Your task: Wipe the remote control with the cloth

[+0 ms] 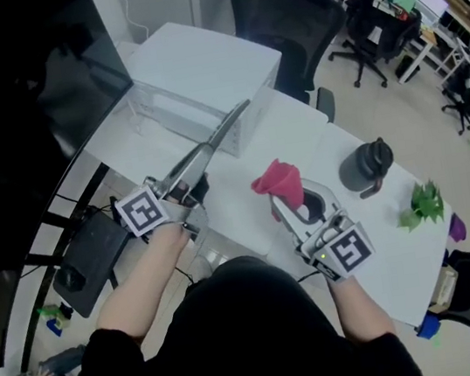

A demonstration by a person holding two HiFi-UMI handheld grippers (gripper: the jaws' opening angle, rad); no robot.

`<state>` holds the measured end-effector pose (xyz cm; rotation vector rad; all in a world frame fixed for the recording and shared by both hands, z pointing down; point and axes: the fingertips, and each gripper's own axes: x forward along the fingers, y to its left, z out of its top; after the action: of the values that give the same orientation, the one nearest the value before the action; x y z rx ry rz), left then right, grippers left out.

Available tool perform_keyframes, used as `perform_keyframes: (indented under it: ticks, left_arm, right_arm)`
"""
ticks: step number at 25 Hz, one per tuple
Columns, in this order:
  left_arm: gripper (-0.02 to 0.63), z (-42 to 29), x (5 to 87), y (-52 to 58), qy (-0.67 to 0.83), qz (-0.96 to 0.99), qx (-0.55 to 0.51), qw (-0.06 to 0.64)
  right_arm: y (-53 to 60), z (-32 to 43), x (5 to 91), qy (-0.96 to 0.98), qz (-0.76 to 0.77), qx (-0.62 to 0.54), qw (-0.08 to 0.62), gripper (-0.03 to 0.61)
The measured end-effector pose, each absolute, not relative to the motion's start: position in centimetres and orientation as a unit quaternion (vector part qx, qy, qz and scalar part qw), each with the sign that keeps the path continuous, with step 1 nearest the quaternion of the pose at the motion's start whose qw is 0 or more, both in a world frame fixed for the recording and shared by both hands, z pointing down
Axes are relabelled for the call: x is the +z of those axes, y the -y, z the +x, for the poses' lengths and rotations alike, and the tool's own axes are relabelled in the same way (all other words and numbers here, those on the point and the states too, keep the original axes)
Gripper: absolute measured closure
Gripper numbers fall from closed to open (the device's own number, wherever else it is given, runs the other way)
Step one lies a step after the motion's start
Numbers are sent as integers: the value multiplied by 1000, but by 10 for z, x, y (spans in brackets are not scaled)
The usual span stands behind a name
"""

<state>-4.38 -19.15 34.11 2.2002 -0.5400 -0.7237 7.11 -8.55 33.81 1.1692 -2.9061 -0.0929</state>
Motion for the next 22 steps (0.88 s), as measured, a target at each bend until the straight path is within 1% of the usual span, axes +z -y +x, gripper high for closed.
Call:
perform_keyframes:
  ticks: [2,7,10,13,17,22]
  left_arm:
    - [405,-50,345,214,273,872,-242,326]
    - [405,-53,354,275,407,889,-115,175]
    - [405,-49,356,307,449,883,-63,118]
    - [405,-42,361,332,468,879,-23,86]
    - [405,-36,370,352,481,875,9,61]
    - [405,-23,397,383,493,866,77,33]
  right_arm:
    - [79,69,356,928,371,-20,23,465]
    - [66,68,401,925,372,8,77,465]
    - [59,68,416,923,373,18,96,465]
    - [55,69,422,919,379,24,105,465]
    - [57,79,425,913,392,31,106,465]
    - [57,81,428,910,398,35,112,465]
